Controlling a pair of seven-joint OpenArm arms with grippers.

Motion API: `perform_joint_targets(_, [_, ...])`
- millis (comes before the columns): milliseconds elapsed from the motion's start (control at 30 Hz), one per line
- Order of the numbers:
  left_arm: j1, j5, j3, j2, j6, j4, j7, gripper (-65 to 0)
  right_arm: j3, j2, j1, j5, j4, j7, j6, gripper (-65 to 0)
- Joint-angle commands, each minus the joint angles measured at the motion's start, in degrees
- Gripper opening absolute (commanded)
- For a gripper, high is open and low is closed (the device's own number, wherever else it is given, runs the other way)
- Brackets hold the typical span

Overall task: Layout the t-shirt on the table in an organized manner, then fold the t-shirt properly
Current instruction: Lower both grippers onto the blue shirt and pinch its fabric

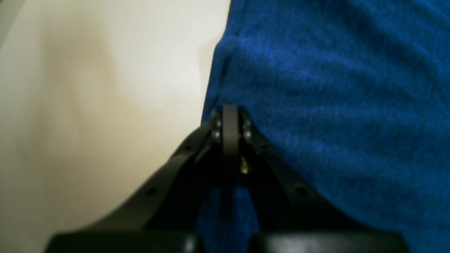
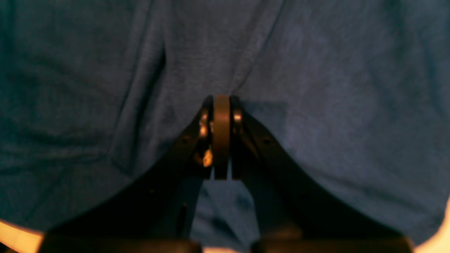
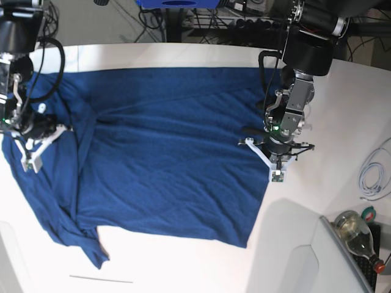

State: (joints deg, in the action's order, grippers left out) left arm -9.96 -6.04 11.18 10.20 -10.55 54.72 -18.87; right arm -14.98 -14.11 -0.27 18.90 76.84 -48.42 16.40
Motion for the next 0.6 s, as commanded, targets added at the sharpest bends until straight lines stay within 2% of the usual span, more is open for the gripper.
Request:
perform_joint_targets(0, [-0.02, 0.02, -0.32, 0.49, -0.14, -0.08, -2.36, -65.0, -0.36, -0.62, 0.14, 0.67, 3.38, -0.41, 0.17, -64.4])
perform_joint_targets(300, [0.07, 0.02, -0.50, 2.16, -0.14, -0.08, -2.45, -65.0, -1.32, -0.26, -12.17, 0.67, 25.01, -11.49, 0.17, -64.4])
perform_joint_targets(400, [-0.11, -0.07, -0.59, 2.42, -0.14, -0.08, -2.36, -65.0, -4.14, 1.76, -16.03, 0.75, 29.14, -14.21, 0.78, -64.4])
perform_joint_targets(567, [-0.46, -0.07, -0.67, 2.33, -0.14, 0.01, -2.45, -65.0, -7.74, 3.87, -19.90, 0.75, 31.95, -21.07, 10.63, -64.4])
